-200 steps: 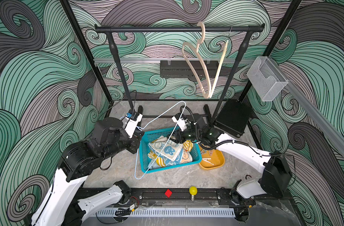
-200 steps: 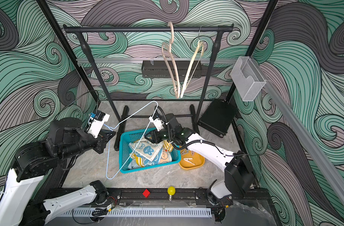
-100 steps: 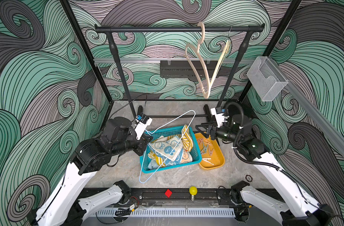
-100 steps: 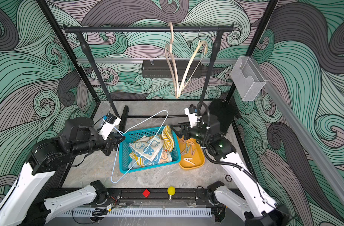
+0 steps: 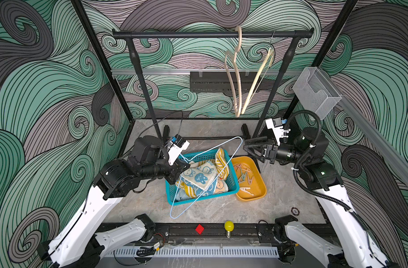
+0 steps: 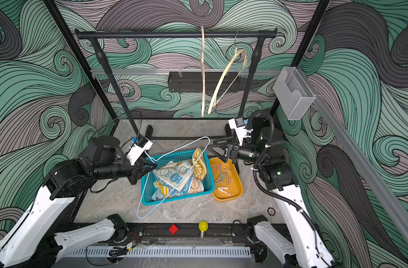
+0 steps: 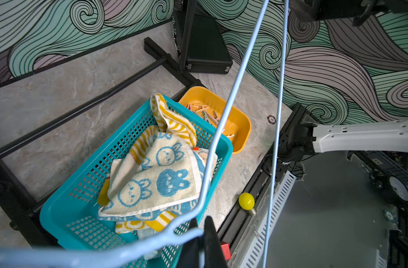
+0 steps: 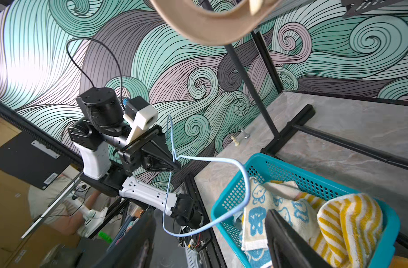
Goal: Remove the clothespins securing towels to the hanger
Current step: Place the hanger on the clothesline.
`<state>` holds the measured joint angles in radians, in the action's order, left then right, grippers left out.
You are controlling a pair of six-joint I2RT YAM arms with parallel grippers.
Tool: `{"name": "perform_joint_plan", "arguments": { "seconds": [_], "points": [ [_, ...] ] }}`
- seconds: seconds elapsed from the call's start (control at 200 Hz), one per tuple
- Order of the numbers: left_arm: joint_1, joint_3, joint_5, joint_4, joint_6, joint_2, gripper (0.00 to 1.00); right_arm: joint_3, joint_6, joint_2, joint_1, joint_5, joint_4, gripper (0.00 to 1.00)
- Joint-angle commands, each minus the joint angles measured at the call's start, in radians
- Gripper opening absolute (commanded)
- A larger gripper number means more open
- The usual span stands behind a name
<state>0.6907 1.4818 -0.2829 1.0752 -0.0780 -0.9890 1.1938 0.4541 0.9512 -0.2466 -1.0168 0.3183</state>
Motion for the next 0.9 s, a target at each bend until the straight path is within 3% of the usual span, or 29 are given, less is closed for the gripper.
{"name": "perform_joint_plan", "arguments": {
  "seconds": [0.0, 0.305, 0.485, 0.771, 0.896],
  "points": [
    [0.006, 0.004, -0.061, -0.029, 0.014, -0.009, 0.0, 0.022, -0.007, 0.025, -0.004, -0.078, 0.009, 0.74],
    [0.007, 0.015, -0.084, -0.038, 0.007, -0.024, 0.0, 0.076, -0.053, 0.095, -0.102, -0.059, 0.011, 0.74],
    [0.008, 0.014, -0.081, -0.031, 0.007, -0.032, 0.0, 0.099, -0.041, 0.129, -0.122, -0.029, -0.024, 0.66],
    [0.009, 0.017, -0.079, -0.036, 0.007, -0.025, 0.0, 0.108, -0.029, 0.159, -0.133, -0.009, -0.038, 0.37],
    [0.009, 0.011, -0.071, -0.033, 0.008, -0.023, 0.0, 0.111, -0.036, 0.151, -0.133, 0.025, -0.044, 0.11]
  ]
}}
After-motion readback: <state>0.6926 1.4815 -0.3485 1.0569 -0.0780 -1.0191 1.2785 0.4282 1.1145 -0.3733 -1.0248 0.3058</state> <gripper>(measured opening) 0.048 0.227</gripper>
